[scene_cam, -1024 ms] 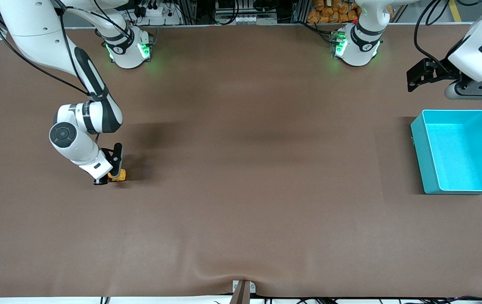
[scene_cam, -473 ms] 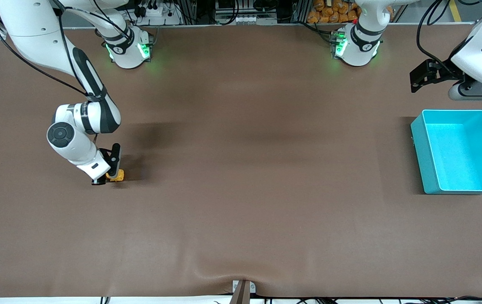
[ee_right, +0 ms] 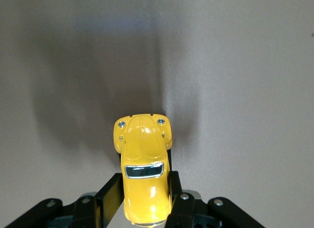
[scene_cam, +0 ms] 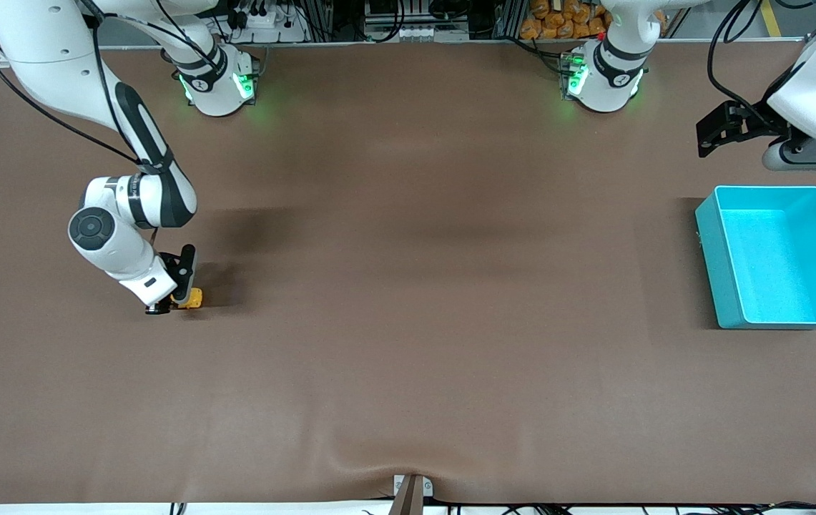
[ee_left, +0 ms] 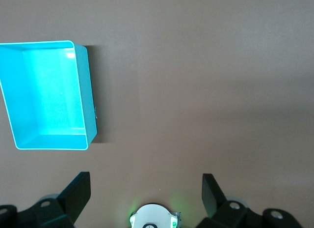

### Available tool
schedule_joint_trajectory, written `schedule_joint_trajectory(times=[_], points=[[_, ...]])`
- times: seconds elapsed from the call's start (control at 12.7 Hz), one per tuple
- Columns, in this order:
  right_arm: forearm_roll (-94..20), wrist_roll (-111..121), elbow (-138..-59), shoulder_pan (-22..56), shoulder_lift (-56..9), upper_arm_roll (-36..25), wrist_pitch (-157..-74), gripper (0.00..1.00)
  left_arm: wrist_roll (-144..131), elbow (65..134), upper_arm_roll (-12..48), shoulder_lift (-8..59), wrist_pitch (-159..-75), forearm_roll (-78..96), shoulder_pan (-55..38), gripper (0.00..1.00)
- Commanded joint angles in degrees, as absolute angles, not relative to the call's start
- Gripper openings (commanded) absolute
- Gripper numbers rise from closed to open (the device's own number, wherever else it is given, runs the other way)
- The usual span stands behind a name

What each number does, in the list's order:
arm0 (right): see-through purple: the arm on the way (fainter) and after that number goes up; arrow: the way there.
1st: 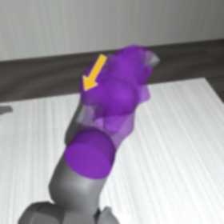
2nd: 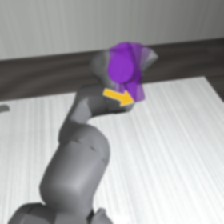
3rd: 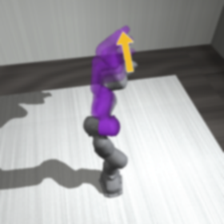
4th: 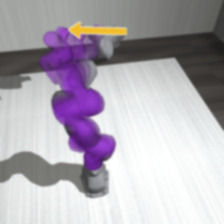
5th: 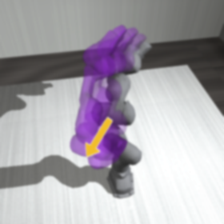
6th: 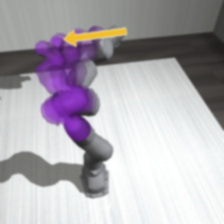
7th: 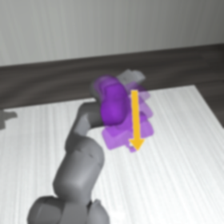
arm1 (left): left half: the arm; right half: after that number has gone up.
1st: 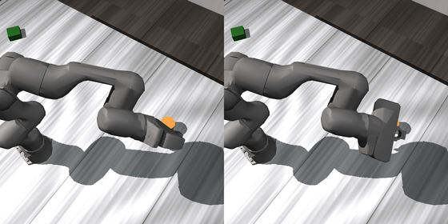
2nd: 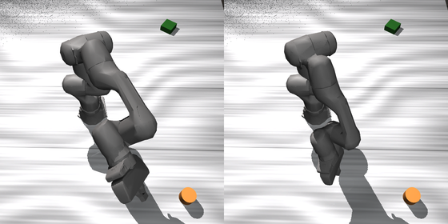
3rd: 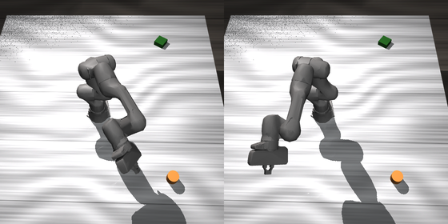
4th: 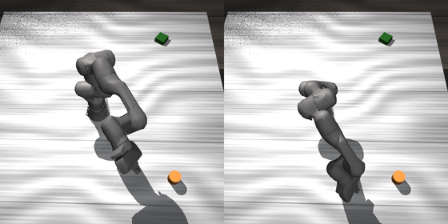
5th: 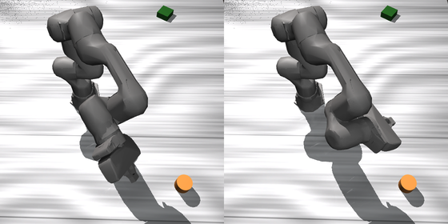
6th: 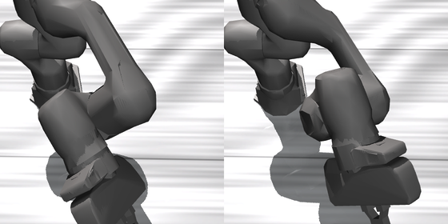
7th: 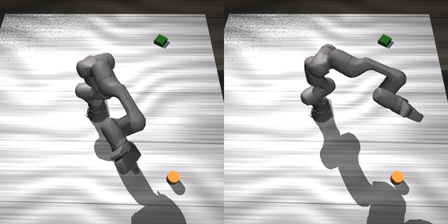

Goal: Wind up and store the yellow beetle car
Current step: 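Press the car down and drag it backward with the right gripper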

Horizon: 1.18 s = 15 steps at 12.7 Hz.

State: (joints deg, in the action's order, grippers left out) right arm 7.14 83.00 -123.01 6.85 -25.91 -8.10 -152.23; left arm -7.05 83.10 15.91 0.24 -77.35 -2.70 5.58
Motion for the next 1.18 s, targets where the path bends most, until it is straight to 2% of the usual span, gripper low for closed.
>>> schedule_joint_trajectory(times=[0.0, 1.1], points=[[8.3, 84.3, -122.0, 4.6, -31.7, -7.7, -154.8, 0.23, -7.9, 83.1, 16.0, -0.2, -76.9, -3.8, 5.5, 1.00], [8.3, 90.0, -120.9, -0.9, -33.9, -7.7, -154.8, 0.23, -7.9, 83.1, 16.1, -0.3, -77.0, -3.8, 5.4, 1.00]])
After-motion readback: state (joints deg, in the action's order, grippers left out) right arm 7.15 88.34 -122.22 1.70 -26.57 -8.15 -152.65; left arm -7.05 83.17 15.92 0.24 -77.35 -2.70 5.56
